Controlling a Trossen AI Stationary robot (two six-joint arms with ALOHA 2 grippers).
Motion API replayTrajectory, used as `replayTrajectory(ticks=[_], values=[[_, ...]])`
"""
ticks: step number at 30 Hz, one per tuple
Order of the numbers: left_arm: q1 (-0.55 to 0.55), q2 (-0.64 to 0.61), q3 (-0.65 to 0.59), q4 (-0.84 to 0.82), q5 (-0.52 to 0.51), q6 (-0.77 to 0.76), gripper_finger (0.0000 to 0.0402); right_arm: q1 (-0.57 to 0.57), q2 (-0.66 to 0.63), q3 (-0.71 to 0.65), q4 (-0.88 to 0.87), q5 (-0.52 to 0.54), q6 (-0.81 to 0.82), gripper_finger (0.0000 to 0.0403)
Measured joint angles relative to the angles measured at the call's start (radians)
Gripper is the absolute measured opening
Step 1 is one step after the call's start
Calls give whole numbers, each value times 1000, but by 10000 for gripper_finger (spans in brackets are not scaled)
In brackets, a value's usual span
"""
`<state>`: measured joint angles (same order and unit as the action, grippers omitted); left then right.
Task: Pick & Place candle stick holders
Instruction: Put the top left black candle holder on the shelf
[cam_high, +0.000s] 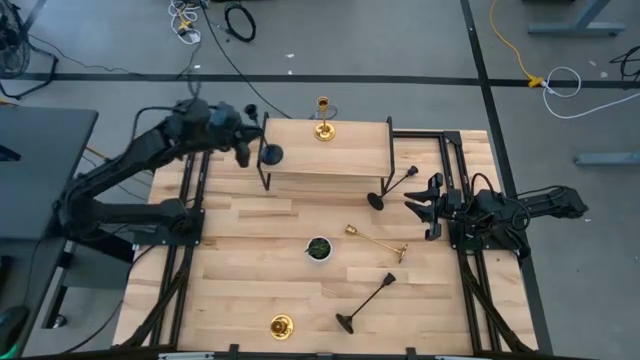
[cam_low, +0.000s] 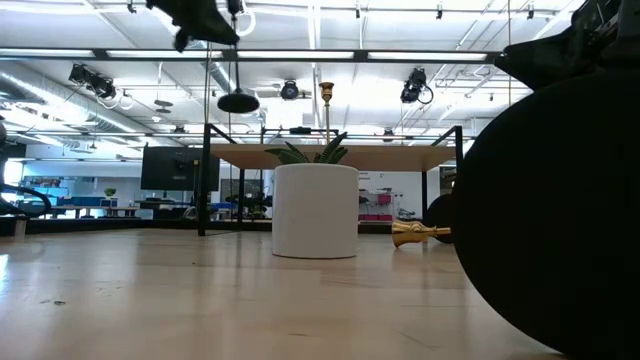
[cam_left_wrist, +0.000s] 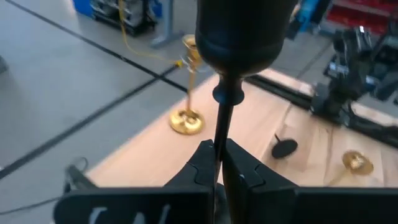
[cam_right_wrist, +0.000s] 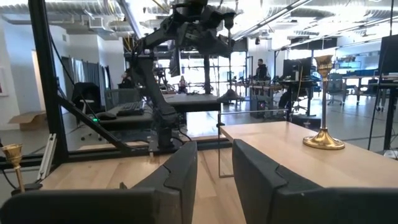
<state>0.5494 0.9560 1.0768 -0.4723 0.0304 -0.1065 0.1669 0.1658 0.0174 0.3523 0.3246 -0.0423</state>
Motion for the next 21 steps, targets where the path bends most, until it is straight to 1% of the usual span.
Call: replayTrajectory(ticks=[8, 15, 21], values=[[-56, 129, 20, 33, 1, 15, 10, 0, 0, 0, -1, 0, 0, 103], [-83, 172, 21, 57, -11, 37, 10, 0, 0, 0, -7, 0, 0, 103], [-83, 197, 21, 53, -57, 57, 10, 0, 0, 0, -9, -1, 0, 103]])
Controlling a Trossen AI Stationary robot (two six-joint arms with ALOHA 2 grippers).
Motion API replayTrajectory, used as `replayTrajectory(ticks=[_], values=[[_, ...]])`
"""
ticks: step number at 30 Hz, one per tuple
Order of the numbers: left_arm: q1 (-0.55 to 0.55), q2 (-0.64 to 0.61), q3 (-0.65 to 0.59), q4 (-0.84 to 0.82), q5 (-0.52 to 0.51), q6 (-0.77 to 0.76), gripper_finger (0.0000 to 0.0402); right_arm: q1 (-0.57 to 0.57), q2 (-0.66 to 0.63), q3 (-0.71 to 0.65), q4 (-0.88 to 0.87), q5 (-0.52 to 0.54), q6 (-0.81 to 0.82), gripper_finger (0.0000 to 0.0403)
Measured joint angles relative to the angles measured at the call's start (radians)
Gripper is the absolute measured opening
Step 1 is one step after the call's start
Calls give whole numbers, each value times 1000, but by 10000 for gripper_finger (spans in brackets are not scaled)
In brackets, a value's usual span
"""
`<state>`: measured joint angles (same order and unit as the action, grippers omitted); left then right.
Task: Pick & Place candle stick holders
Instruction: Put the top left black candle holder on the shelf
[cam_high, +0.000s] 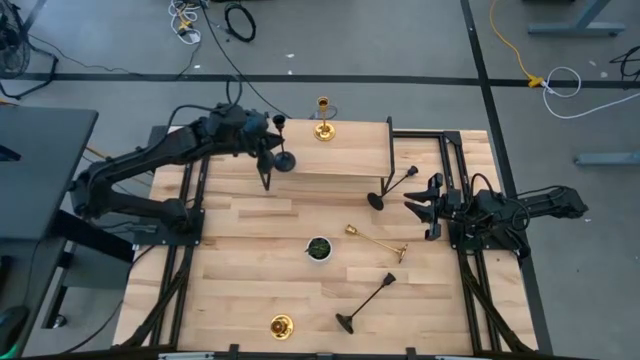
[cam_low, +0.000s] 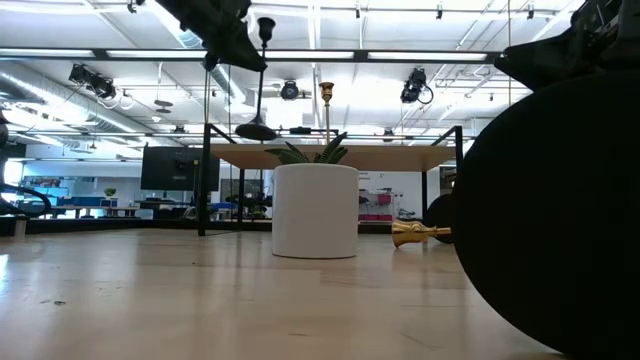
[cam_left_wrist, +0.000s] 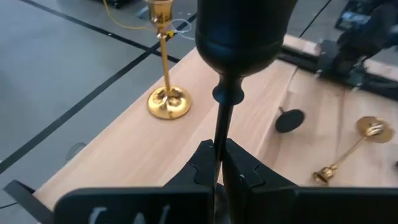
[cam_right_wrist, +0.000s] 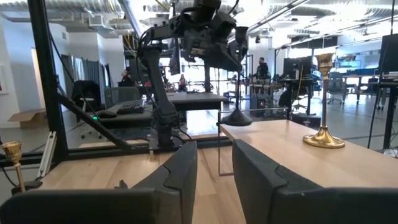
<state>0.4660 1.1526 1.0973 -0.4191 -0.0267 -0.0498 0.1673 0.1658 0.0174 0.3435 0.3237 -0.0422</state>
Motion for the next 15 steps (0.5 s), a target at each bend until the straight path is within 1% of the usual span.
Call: replayTrajectory(ticks=[5, 15], values=[[1, 15, 0, 6, -31, 10, 10, 0, 0, 0, 0, 0, 0, 103], [0, 50, 0, 13, -40, 13, 10, 0, 0, 0, -2, 0, 2, 103]])
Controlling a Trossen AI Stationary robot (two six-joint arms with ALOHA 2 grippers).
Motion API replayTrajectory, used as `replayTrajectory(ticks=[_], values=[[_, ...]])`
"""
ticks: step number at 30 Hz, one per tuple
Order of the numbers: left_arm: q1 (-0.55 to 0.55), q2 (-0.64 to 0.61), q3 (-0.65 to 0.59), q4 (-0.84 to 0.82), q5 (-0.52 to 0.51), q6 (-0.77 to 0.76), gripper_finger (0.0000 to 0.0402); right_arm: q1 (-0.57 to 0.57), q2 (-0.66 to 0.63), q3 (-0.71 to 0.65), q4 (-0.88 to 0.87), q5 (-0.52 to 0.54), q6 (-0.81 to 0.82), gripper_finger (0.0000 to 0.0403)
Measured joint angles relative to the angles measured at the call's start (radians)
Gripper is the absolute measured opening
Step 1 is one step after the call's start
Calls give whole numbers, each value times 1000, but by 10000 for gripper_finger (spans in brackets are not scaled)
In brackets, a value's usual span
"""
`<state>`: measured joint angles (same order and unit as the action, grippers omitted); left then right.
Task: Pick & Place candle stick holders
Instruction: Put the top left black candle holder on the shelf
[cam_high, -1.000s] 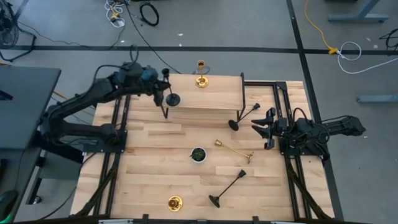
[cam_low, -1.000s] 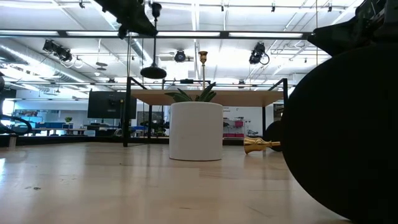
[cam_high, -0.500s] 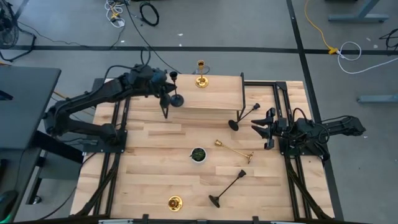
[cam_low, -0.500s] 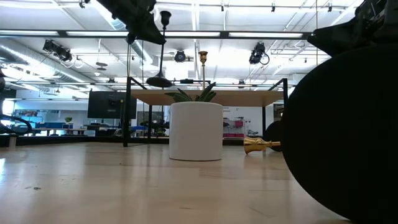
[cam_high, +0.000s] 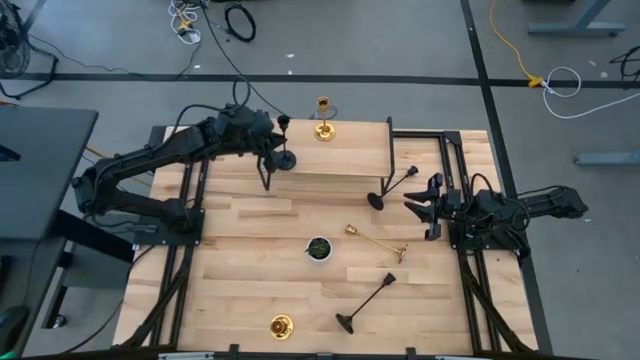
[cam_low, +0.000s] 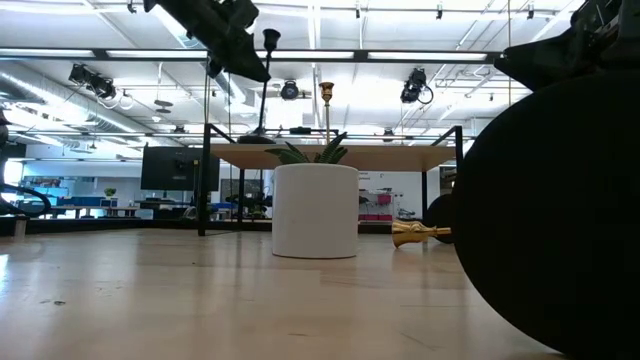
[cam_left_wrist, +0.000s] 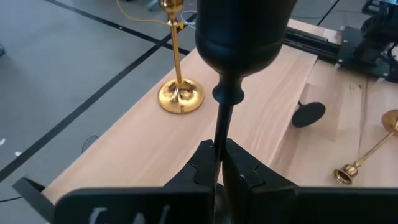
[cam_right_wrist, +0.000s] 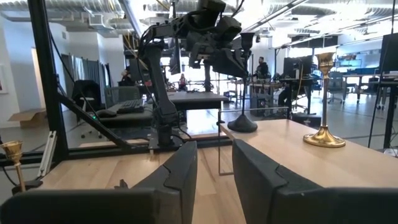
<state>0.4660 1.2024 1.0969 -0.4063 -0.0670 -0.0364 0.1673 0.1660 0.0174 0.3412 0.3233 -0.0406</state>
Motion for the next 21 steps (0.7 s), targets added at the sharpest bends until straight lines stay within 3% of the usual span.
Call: replayTrajectory(ticks=[15, 21], values=[[2, 8, 0, 0, -16, 20, 11, 0, 0, 0, -6, 0, 3, 103], [2, 8, 0, -6, -19, 18, 36, 0, 0, 0, -6, 0, 3, 103]])
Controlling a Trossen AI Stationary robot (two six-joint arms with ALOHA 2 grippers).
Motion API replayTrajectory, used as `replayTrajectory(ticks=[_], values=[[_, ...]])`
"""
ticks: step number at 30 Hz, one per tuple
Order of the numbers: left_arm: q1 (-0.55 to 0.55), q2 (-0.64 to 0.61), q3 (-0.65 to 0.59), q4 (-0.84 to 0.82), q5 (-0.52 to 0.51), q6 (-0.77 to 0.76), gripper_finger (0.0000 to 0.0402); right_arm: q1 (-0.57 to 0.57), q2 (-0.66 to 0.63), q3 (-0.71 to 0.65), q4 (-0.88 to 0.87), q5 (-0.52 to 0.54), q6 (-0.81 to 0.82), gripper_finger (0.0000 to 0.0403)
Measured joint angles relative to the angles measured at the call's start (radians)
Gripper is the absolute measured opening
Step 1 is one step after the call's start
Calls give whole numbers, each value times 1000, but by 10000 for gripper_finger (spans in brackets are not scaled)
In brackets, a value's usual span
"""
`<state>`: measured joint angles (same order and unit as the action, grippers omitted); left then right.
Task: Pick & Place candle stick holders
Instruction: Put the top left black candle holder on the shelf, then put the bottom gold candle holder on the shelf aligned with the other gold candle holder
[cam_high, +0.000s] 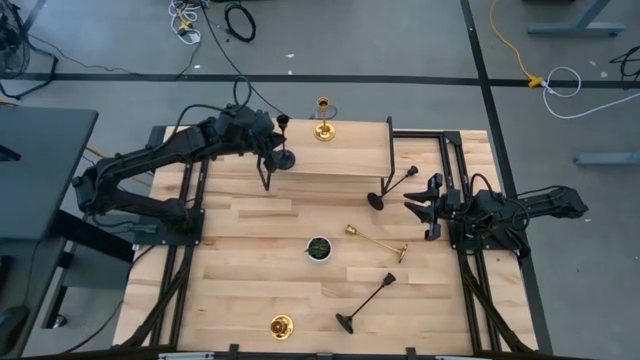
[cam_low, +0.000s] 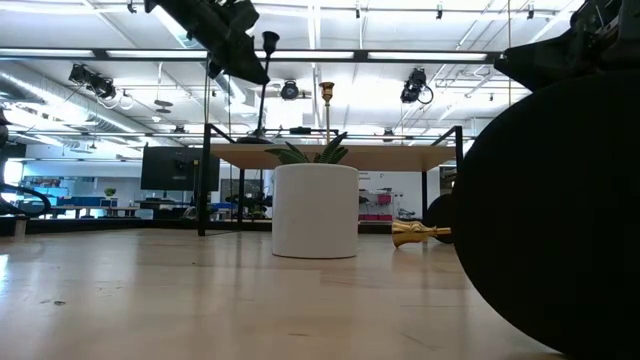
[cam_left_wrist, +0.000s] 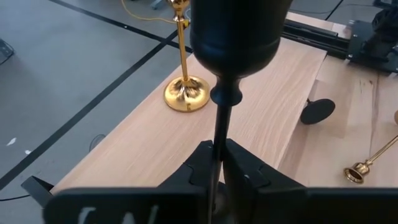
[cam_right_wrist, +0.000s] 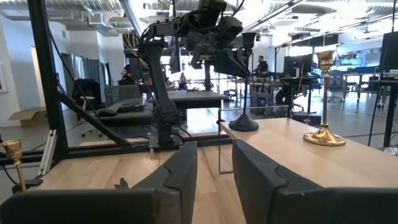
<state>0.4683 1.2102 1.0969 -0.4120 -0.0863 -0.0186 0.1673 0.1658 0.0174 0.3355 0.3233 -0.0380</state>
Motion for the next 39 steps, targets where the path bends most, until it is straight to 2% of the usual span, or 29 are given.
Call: replayTrajectory(ticks=[13, 18, 23, 31, 39], values=[[0, 2, 0, -7, 0, 34, 47, 0, 0, 0, 0, 0, 0, 103], [-1, -8, 0, -3, -35, 63, 53, 0, 0, 0, 0, 0, 0, 103], [-1, -16, 0, -7, -41, 91, 86, 0, 0, 0, 0, 0, 0, 103], [-1, -30, 4, -24, -50, 121, 162, 0, 0, 0, 0, 0, 0, 103], [-2, -86, 161, -333, -51, 135, 208, 0, 0, 0, -1, 3, -1, 103]])
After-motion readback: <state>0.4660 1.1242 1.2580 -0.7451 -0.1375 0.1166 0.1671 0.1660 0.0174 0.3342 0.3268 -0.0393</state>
